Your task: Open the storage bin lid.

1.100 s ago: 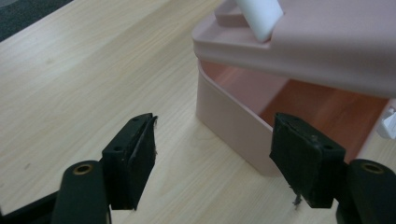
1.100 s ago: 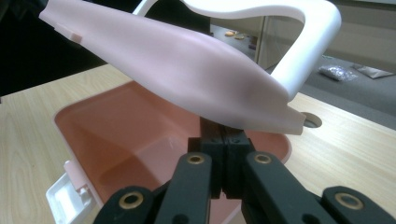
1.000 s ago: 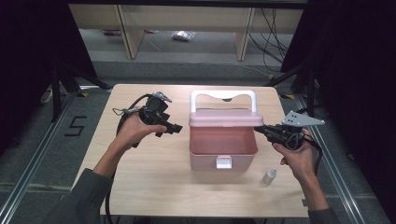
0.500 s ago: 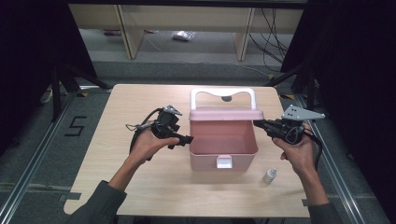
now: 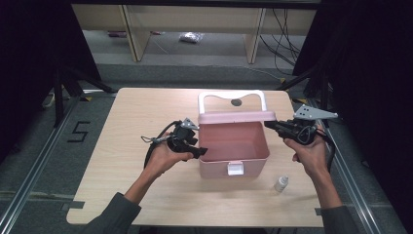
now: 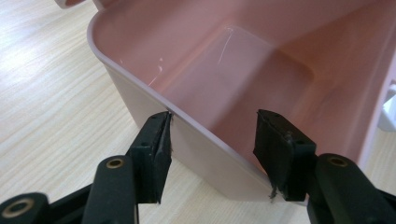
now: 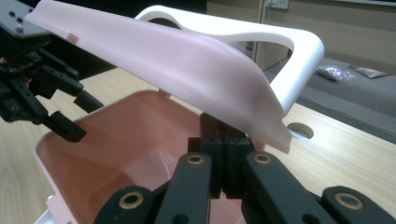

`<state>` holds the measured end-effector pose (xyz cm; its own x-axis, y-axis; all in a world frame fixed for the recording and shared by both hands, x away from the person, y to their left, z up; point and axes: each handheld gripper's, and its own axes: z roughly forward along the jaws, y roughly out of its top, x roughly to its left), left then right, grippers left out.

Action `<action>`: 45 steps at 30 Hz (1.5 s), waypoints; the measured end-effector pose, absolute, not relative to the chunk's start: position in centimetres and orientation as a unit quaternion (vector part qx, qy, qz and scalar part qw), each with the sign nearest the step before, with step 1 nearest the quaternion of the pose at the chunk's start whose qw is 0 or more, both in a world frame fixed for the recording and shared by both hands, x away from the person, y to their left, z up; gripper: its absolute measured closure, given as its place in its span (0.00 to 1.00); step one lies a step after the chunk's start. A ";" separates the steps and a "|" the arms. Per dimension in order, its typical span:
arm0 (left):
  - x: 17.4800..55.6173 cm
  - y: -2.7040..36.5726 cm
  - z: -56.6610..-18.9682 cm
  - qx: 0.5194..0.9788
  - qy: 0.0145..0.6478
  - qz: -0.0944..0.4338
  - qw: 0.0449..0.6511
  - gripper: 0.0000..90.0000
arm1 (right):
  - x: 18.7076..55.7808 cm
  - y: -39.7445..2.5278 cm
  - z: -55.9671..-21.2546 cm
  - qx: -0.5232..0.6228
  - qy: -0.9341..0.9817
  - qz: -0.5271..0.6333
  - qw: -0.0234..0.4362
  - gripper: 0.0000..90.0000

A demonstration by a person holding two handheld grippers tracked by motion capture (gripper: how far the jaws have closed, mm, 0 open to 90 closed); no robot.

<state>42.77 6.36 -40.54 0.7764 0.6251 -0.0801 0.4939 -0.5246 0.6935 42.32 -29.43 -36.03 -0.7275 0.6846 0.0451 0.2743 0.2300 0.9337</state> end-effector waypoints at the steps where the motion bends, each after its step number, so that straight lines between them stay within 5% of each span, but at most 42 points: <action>1: 42.7 6.3 -40.5 0.869 0.323 0.091 0.364 0.51 | 42.6 -29.4 -36.1 0.309 0.760 0.538 0.194 1.00; 10: 42.7 6.2 -40.3 0.881 0.311 0.095 0.344 0.58 | 44.5 -29.5 -36.4 0.310 0.767 0.525 0.200 1.00; 45: 41.6 6.3 -40.5 0.875 0.320 0.095 0.352 0.59 | 50.1 -29.5 -39.0 0.359 0.773 0.487 0.192 1.00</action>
